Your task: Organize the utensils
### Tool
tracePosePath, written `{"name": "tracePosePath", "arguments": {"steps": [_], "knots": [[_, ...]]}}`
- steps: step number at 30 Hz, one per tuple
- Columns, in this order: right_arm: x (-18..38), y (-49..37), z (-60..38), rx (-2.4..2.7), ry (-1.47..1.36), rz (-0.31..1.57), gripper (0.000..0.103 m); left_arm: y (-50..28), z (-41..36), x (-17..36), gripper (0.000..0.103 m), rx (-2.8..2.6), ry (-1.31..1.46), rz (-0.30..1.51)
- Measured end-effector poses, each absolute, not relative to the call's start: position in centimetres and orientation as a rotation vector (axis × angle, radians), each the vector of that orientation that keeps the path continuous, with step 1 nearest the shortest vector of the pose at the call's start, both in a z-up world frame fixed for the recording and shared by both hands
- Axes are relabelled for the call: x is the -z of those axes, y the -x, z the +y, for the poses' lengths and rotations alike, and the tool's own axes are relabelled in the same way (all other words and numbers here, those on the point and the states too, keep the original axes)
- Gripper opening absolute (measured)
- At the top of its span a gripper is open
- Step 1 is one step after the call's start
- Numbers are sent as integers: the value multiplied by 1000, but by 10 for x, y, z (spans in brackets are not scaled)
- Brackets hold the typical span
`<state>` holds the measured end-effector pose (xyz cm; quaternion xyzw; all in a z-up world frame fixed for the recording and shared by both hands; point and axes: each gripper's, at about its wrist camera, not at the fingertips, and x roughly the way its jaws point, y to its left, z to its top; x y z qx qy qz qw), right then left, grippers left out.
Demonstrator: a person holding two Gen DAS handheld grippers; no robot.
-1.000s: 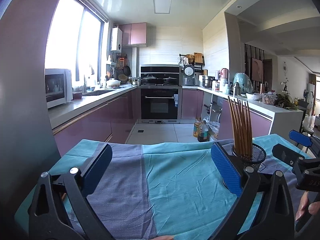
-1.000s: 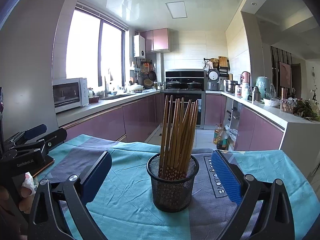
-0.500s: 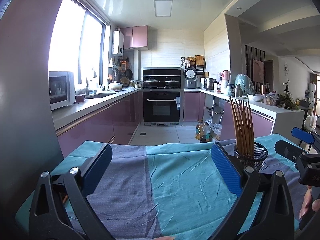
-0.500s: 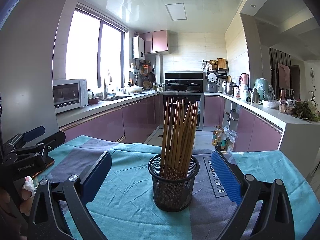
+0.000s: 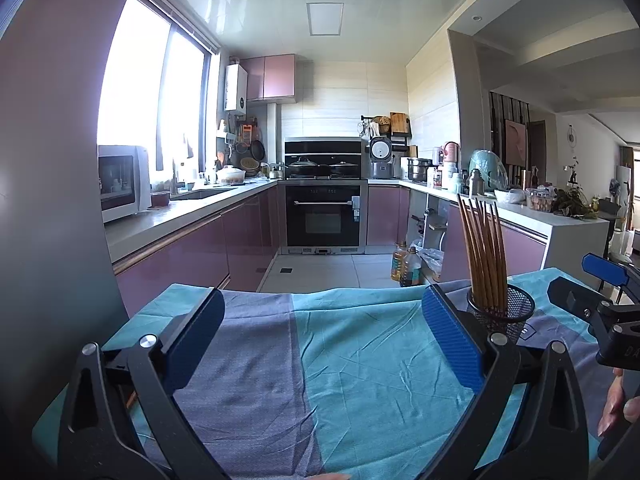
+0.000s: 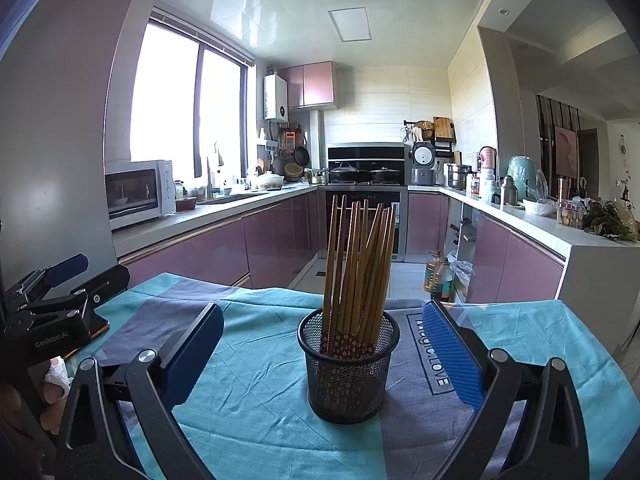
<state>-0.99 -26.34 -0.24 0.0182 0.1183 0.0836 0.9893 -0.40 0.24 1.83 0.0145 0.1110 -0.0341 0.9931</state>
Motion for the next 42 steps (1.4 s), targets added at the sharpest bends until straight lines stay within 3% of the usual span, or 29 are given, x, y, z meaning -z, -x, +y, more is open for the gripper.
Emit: {"name": "tracePosePath", "arguments": {"steps": [42], "knots": [[3, 7, -266, -161, -43, 245, 96, 2, 3, -18, 97, 83, -19, 228]]}}
